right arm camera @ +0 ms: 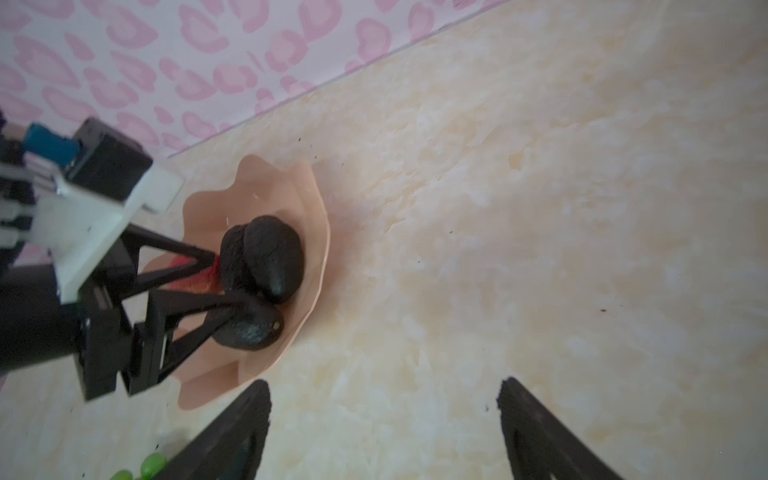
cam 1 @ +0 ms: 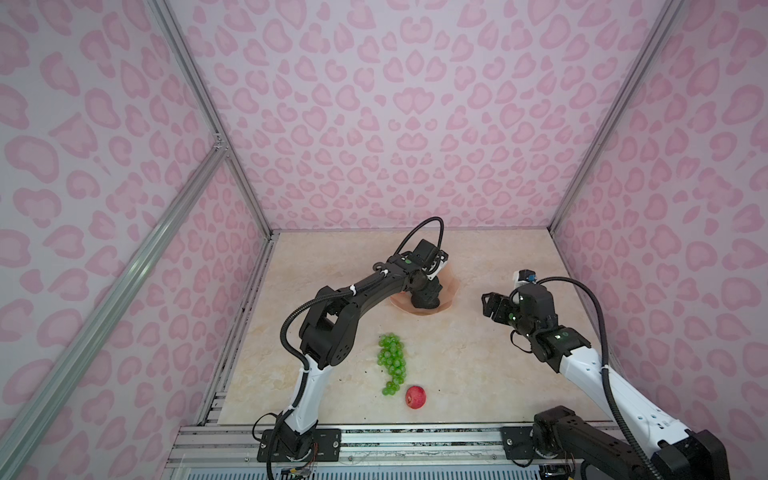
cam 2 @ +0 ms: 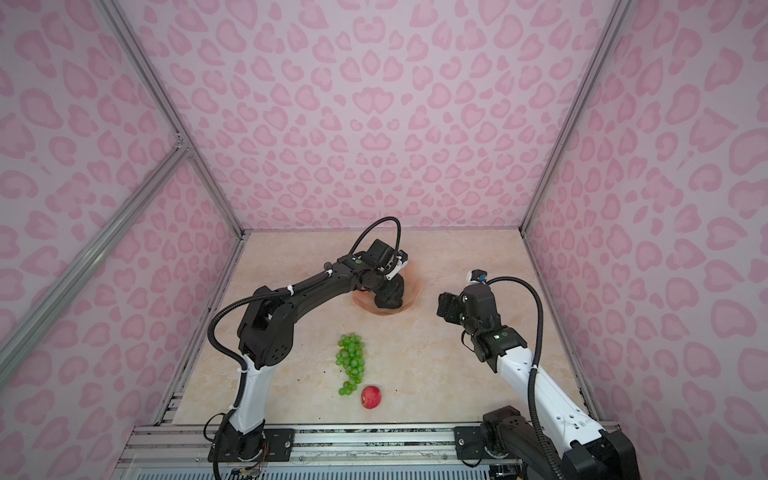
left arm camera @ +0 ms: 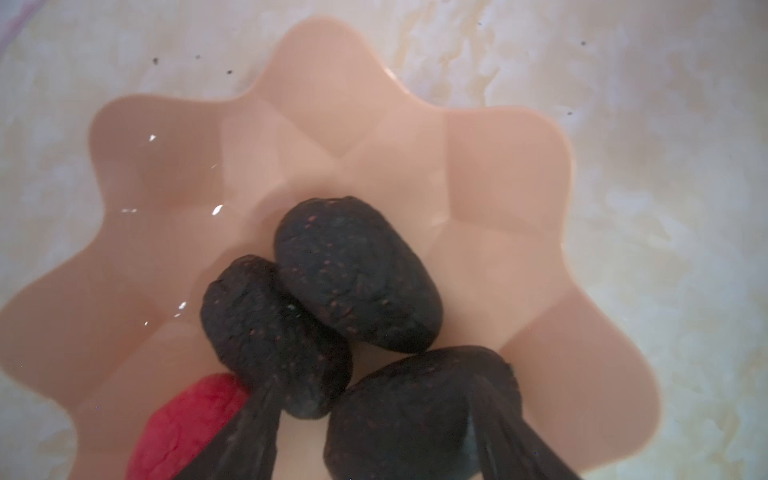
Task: Place and organize the fake fruits in the fruit bowl
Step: 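Lower the avocado into the bowl beside the others and release with the left gripper, then grasp the second red apple near the grapes with the right gripper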
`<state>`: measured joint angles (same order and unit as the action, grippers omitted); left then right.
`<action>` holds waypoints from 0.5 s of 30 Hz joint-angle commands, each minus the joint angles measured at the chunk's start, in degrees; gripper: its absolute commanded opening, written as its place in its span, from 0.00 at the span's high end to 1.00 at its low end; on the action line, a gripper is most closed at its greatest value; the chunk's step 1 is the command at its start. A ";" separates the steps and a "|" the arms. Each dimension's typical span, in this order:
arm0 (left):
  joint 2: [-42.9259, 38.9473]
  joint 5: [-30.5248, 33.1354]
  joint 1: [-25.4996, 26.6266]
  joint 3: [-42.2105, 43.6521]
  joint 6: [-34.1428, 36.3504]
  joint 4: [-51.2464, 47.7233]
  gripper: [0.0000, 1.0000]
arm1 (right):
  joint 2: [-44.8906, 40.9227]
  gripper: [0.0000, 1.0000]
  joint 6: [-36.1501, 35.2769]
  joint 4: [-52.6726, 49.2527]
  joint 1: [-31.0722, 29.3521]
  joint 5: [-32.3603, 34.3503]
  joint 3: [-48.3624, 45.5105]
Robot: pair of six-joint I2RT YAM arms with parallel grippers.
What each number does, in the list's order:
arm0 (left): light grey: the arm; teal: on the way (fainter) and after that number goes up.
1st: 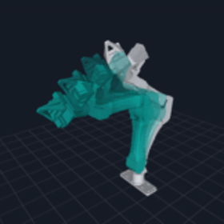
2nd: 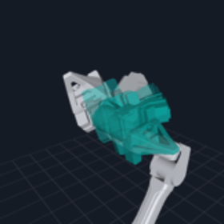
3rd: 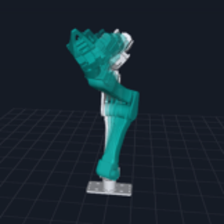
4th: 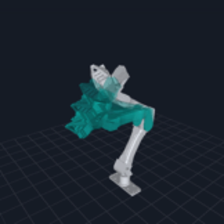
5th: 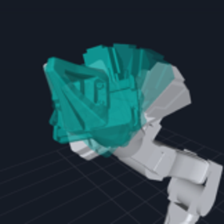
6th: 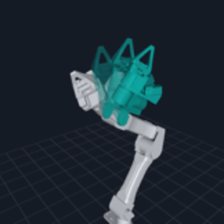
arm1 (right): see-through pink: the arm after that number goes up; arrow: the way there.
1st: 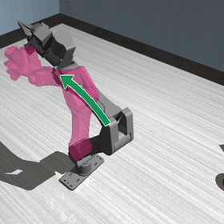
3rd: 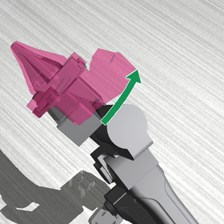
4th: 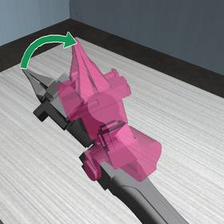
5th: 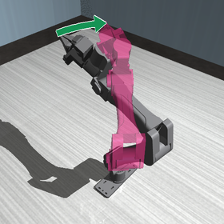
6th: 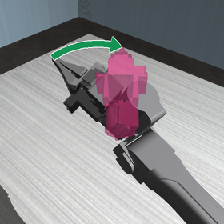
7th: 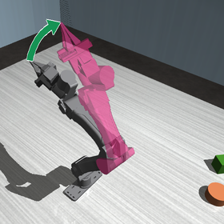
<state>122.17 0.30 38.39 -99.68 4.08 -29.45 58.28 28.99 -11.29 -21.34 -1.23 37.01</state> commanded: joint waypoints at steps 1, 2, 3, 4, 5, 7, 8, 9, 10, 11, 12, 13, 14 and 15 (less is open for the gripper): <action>-20.41 2.80 -3.56 7.53 -10.34 13.08 0.26 | 1.52 0.15 -3.82 -3.62 -7.60 1.23 0.33; -23.24 3.23 -4.98 10.51 -12.47 15.49 0.26 | 2.11 0.15 -4.27 -4.02 -11.03 1.34 0.47; -26.62 3.69 -6.92 14.17 -14.69 17.74 0.26 | 3.00 0.15 -4.73 -4.04 -14.67 1.04 0.56; -29.98 5.03 -8.40 17.88 -17.04 20.15 0.25 | 3.89 0.15 -5.34 -3.84 -18.00 0.53 0.52; -32.88 6.25 -9.70 21.23 -18.53 22.07 0.24 | 4.75 0.15 -5.95 -3.74 -21.06 0.11 0.59; -39.48 9.09 -12.43 28.70 -21.45 24.99 0.23 | 7.23 0.15 -7.88 -3.94 -28.08 -0.48 1.45; -41.99 10.02 -13.60 31.28 -22.51 25.72 0.22 | 8.53 0.15 -8.38 -4.53 -30.67 -0.49 2.22; -44.88 11.04 -14.88 33.97 -23.52 26.23 0.21 | 10.13 0.15 -9.20 -5.05 -33.48 -1.32 3.18; -47.63 12.05 -16.15 36.50 -24.55 26.38 0.20 | 11.90 0.16 -9.91 -5.57 -35.86 -2.35 4.29; -49.79 12.64 -17.16 38.66 -25.37 26.51 0.18 | 13.19 0.16 -10.29 -6.35 -37.88 -2.89 5.39; -52.31 12.78 -18.52 40.80 -26.10 26.68 0.17 | 15.33 0.16 -10.74 -7.43 -39.89 -3.67 6.82; -54.47 12.88 -19.89 42.76 -26.96 26.74 0.16 | 17.30 0.16 -11.22 -7.72 -41.63 -4.13 7.84; -56.16 12.99 -20.88 44.20 -27.76 26.56 0.15 | 18.84 0.17 -11.40 -8.12 -43.44 -4.06 8.63; -58.06 12.81 -22.03 45.83 -28.51 26.38 0.14 | 20.69 0.17 -11.75 -8.47 -45.18 -3.79 9.37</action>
<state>66.65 12.08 18.02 -57.19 -20.08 -1.04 76.09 19.53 -16.71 -63.90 -4.10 45.23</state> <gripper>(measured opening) 0.854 0.832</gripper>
